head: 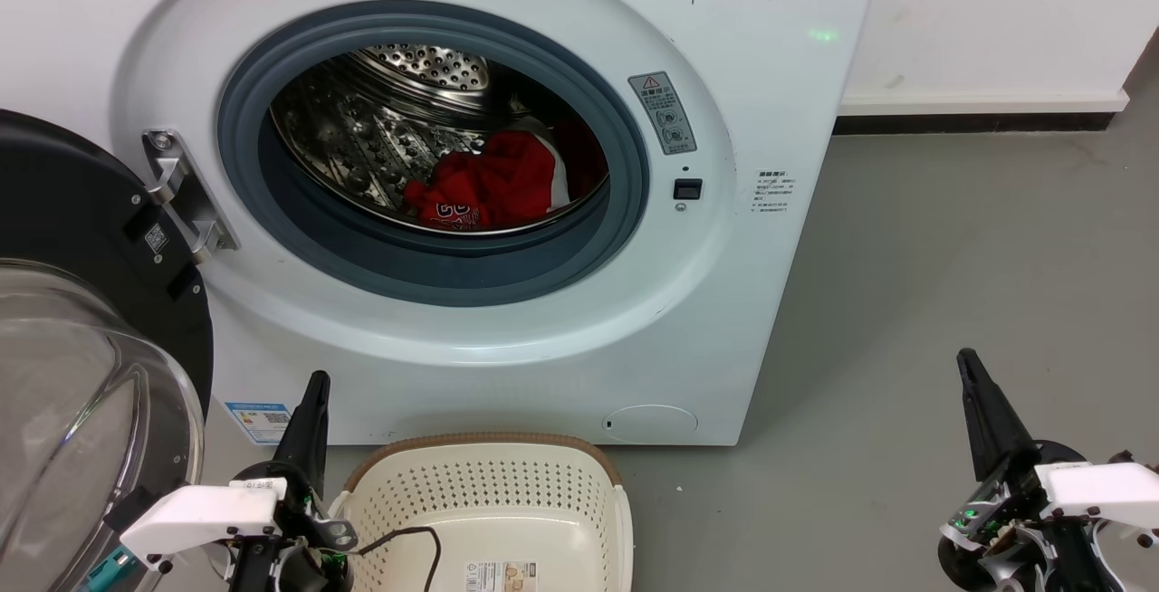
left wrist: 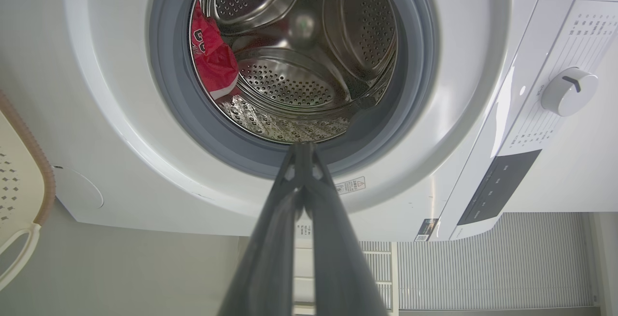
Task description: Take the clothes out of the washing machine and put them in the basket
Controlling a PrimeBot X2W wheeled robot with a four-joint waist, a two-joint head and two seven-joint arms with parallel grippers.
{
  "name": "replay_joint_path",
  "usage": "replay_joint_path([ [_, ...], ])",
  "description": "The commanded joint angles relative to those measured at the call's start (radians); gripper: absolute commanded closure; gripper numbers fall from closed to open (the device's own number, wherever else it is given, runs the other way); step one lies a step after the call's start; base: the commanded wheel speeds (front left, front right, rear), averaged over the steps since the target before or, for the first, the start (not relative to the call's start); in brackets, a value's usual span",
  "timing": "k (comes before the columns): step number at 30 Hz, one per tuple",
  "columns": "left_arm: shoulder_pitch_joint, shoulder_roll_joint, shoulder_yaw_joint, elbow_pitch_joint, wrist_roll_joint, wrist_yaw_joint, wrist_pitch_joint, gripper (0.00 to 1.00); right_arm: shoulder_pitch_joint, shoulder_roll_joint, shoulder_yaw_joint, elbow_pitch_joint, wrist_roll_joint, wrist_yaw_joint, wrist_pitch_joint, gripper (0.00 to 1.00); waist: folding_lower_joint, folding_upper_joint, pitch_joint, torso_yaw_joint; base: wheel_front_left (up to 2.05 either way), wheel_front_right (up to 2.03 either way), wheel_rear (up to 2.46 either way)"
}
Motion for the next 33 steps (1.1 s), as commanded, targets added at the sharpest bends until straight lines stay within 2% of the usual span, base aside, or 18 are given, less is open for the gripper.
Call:
replay_joint_path([
  [1, -0.006, 0.0, 0.002, -0.001, 0.0, -0.004, 0.002, 1.0, -0.012, 0.003, 0.0, 0.001, -0.004, 0.0, 0.0, 1.0, 0.0, 0.0, 0.0, 0.0, 0.0, 0.0, 0.0],
  [25, -0.006, 0.0, 0.002, -0.001, 0.0, -0.004, 0.002, 1.0, -0.012, 0.003, 0.0, 0.001, -0.004, 0.0, 0.0, 1.0, 0.0, 0.0, 0.0, 0.0, 0.0, 0.0, 0.0],
  [26, 0.002, 0.0, -0.001, 0.003, 0.0, 0.0, 0.0, 0.0, 0.002, 0.0, 0.0, 0.002, 0.0, 0.0, 0.0, 0.0, 0.0, 0.0, 0.0, 0.0, 0.0, 0.0, 0.0],
  [33, 0.006, -0.001, -0.034, 0.006, 0.008, 0.0, -0.028, 0.0, 0.022, 0.001, 0.014, -0.004, -0.01, 0.0, -0.028, 0.0, 0.0, 0.0, 0.0, 0.0, 0.0, 0.0, 0.0],
])
